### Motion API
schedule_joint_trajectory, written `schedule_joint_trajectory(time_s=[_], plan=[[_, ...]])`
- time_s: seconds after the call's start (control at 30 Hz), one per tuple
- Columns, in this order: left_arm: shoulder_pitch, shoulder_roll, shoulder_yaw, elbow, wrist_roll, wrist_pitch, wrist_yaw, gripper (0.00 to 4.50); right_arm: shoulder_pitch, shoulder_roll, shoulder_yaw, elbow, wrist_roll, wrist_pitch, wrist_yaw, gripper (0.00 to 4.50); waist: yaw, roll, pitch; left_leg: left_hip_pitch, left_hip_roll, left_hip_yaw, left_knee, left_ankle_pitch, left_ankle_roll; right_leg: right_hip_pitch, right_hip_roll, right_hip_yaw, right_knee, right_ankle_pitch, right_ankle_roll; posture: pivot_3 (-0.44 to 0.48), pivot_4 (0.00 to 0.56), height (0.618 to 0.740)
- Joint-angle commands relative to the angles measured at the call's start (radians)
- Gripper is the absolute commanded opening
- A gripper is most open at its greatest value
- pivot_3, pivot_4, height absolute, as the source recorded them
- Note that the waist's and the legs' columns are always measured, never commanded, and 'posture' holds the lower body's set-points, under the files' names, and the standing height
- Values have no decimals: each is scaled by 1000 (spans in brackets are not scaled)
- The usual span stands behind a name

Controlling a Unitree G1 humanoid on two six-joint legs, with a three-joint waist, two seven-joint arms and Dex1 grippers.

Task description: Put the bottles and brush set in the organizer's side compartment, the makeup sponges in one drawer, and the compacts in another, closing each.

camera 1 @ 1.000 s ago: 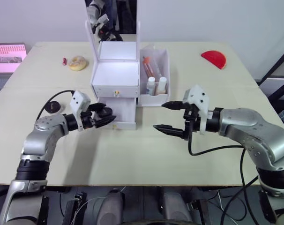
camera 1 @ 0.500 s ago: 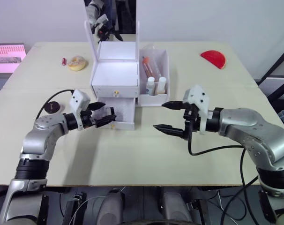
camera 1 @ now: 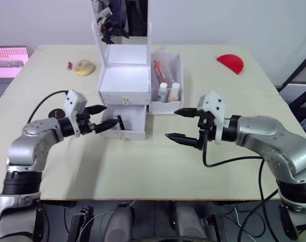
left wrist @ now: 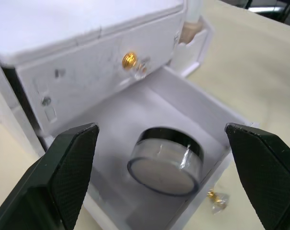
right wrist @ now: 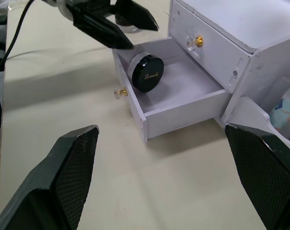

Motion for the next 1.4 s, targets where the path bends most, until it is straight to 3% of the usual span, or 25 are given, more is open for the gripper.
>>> schedule_joint_trajectory(time_s=[0.03,0.23,0.53,0.8,1.4], plan=[[-21,65,45,-35,-46,34,-59,4441,-10,1,-17,-16,1,-14,-2,4500,-2,0,0,0,0,0,0,0,0,0,0,0,0,0,0,0,150,739],[-161,168,-90,118,46,-35,-235,4441,-14,9,-13,-7,-3,-18,-2,4500,4,0,0,0,0,0,0,0,0,-1,0,0,1,0,0,0,150,739],[-384,143,-277,323,163,-45,-415,4441,0,34,-6,-17,-8,-18,-19,4500,-5,0,1,-1,0,0,-1,0,1,-1,0,0,-1,-1,1,0,150,739],[-442,79,-345,405,271,-92,-410,4441,32,51,-15,-48,1,-9,-53,4500,2,0,1,-2,0,0,0,0,1,-2,0,0,-1,-1,1,0,150,739],[-472,-29,-364,509,386,-152,-377,4441,46,59,-17,-73,10,-6,-86,4500,2,0,1,-2,0,0,0,0,1,-2,1,0,1,0,3,0,150,739]])
